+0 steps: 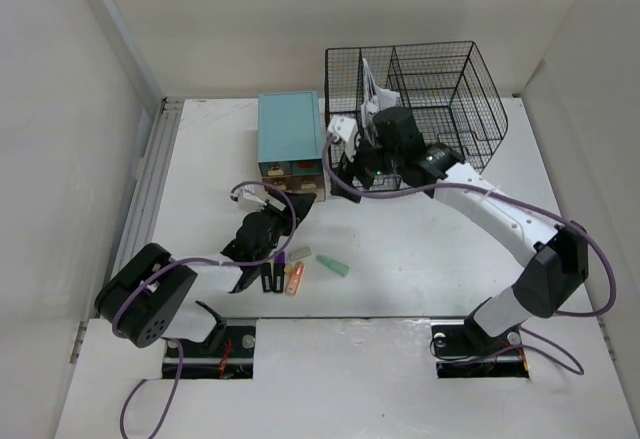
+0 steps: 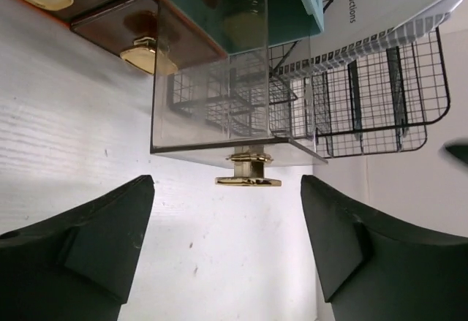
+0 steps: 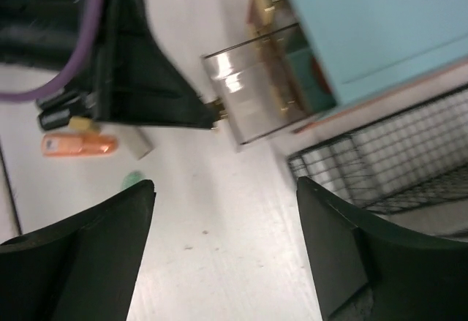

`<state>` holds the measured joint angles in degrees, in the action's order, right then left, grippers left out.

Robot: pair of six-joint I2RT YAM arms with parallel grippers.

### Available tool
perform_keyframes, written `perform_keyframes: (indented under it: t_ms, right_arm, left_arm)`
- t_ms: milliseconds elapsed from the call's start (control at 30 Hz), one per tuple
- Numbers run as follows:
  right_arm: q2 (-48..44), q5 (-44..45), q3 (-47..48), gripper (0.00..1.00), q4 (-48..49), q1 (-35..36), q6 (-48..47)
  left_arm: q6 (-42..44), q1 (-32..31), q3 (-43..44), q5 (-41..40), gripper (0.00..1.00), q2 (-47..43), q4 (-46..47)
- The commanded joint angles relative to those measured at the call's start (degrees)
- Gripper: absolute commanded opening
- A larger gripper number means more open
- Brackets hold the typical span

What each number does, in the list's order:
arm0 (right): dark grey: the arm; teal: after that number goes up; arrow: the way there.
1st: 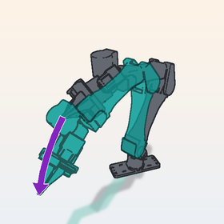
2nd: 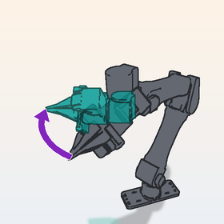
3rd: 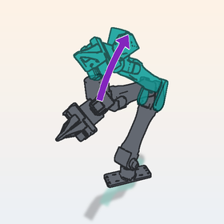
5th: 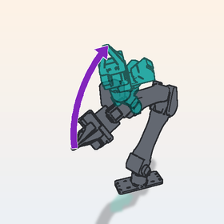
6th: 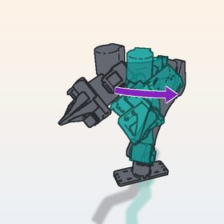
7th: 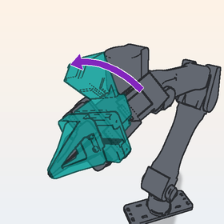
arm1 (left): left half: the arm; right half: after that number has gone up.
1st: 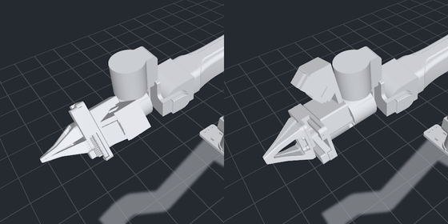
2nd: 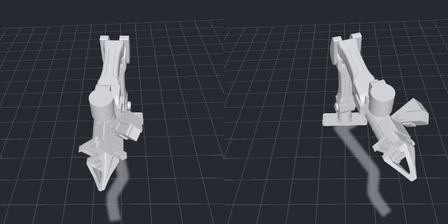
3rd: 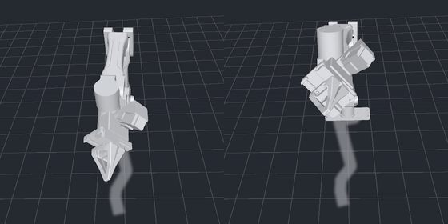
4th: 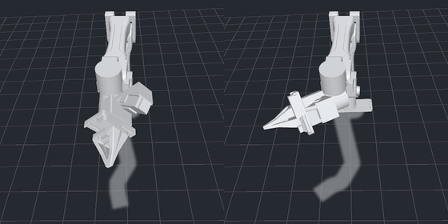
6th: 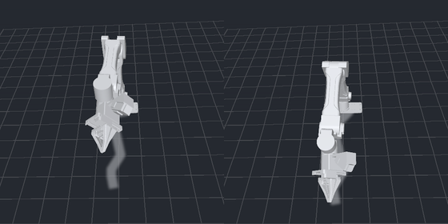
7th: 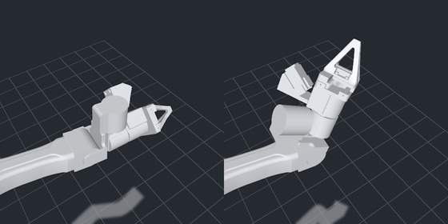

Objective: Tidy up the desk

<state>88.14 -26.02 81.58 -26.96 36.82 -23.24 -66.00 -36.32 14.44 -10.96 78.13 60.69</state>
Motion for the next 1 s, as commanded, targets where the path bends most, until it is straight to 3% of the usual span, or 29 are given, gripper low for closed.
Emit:
perform_keyframes:
  t_ms: [0,67,167,267,300,333,400,567,700,767,800,867,967]
  right_arm:
    - [-3.4,0.8,-3.9,0.84,-3.7,3.4,-4.2]
    - [-5.4,1.5,-6.9,0.84,-3.7,4.8,-4.2]
    - [-8.1,4.5,-14.0,0.84,-1.6,7.4,-2.2]
    - [-9.8,8.8,-19.2,0.77,1.7,9.4,1.2]
    - [-9.8,9.5,-20.0,0.75,3.7,10.5,2.3]
    - [-9.8,9.5,-20.8,0.73,4.5,11.0,3.9]
    - [-8.9,9.4,-22.1,0.67,5.7,11.8,4.4]
    - [-2.7,9.4,-21.9,0.64,7.3,15.0,4.4]
    - [4.2,9.8,-19.7,0.65,6.2,16.5,3.8]
    - [5.9,11.2,-19.2,0.65,6.2,17.1,5.0]
    - [6.6,11.3,-18.7,0.68,6.2,17.1,5.1]
    - [8.4,12.4,-18.1,0.71,6.2,17.8,5.8]
    - [10.1,13.3,-17.4,0.72,6.2,18.5,6.9]
  left_arm:
    - [1.9,-0.3,0.1,-0.3,0.80,-3.6,-2.6]
    - [2.5,-1.1,-0.5,-0.3,0.89,-7.6,-5.0]
    - [3.6,-2.9,-1.1,-2.0,0.89,-15.5,-9.5]
    - [5.1,-4.5,-1.6,-3.6,0.79,-25.2,-16.1]
    - [5.8,-4.5,-1.6,-4.9,0.70,-27.7,-17.9]
    - [6.4,-4.5,-1.6,-5.6,0.39,-30.5,-20.2]
    - [9.0,-5.0,-0.7,-8.5,0.01,-39.0,-28.7]
    - [16.8,-5.0,5.2,-11.8,0.00,-53.1,-45.5]
    - [27.1,-5.0,11.2,-6.5,0.00,-64.1,-55.9]
    - [28.0,-5.0,13.7,-5.9,0.00,-67.2,-59.4]
    - [30.1,-5.5,15.1,-5.9,0.04,-68.3,-61.0]
    - [31.5,-5.5,20.0,-6.7,0.27,-69.0,-67.6]
    - [33.8,-5.5,23.9,-8.4,0.41,-69.0,-74.8]
